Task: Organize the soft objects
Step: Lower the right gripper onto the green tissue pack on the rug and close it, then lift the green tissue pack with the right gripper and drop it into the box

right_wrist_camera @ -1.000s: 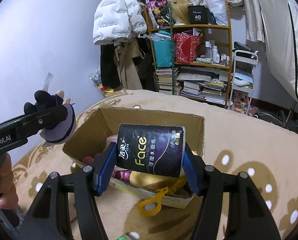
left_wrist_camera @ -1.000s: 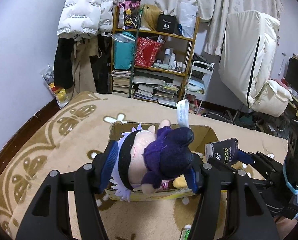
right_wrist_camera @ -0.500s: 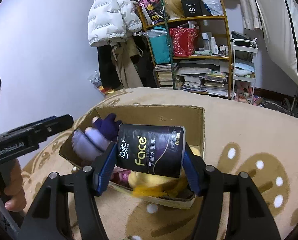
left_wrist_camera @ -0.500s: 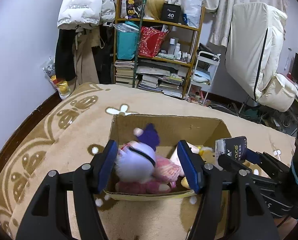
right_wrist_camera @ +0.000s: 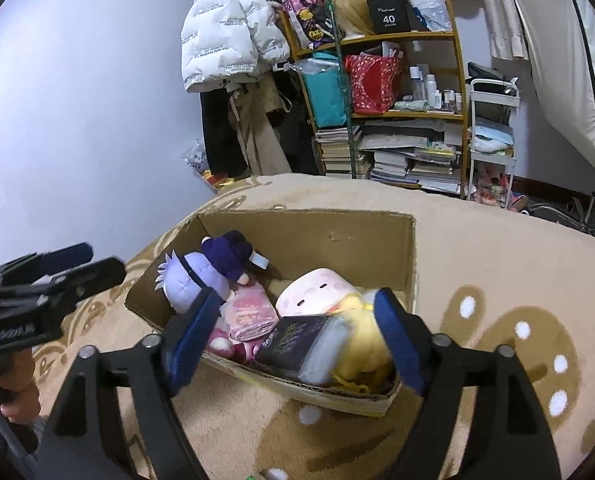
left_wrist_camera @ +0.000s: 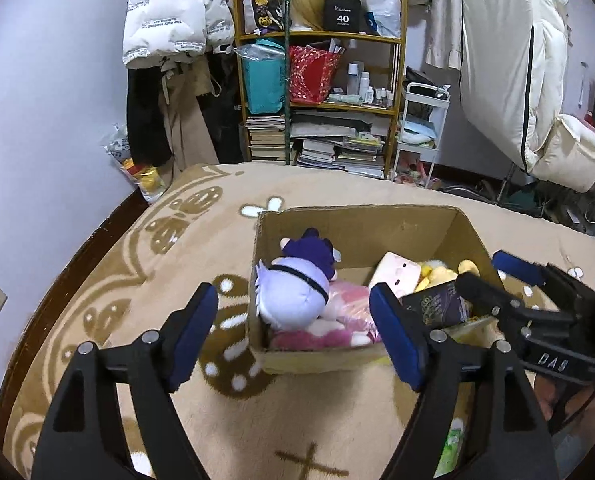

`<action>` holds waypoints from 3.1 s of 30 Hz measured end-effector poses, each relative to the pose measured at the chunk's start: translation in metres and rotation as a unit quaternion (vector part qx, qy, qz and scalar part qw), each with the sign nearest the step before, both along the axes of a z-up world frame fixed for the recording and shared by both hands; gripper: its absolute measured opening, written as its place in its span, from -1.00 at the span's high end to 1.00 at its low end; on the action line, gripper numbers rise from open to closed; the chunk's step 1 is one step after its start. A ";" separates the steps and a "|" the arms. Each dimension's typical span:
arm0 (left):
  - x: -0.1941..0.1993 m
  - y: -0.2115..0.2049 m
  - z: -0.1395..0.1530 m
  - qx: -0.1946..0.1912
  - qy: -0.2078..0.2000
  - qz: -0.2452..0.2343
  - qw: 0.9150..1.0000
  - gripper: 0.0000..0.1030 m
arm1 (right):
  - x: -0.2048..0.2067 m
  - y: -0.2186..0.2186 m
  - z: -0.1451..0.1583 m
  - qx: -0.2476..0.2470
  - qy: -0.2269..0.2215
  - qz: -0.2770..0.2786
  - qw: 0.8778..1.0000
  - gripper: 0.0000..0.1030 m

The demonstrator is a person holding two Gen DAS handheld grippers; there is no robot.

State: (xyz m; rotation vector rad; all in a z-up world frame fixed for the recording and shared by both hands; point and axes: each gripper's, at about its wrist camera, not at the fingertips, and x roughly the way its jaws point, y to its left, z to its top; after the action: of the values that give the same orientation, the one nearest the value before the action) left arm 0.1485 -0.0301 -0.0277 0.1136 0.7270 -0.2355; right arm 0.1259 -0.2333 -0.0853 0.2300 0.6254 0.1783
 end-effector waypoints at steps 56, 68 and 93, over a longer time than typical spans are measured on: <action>-0.098 0.042 0.026 0.008 -0.005 0.049 0.999 -0.94 | -0.055 0.055 -0.107 0.006 0.324 0.006 0.946 -0.65; -0.101 0.038 0.023 0.023 -0.010 0.041 0.999 -0.94 | -0.063 0.053 -0.083 -0.011 0.252 -0.005 0.968 -0.33; -0.105 0.032 0.033 0.032 -0.054 0.043 0.997 -0.94 | 0.014 0.025 0.004 -0.059 0.051 -0.026 0.997 -0.34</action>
State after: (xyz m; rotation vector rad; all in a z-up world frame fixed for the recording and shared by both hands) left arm 0.0430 0.0019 0.0057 0.1549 0.6303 -0.1237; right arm 0.1399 -0.2085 -0.0810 0.1424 0.7279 0.0787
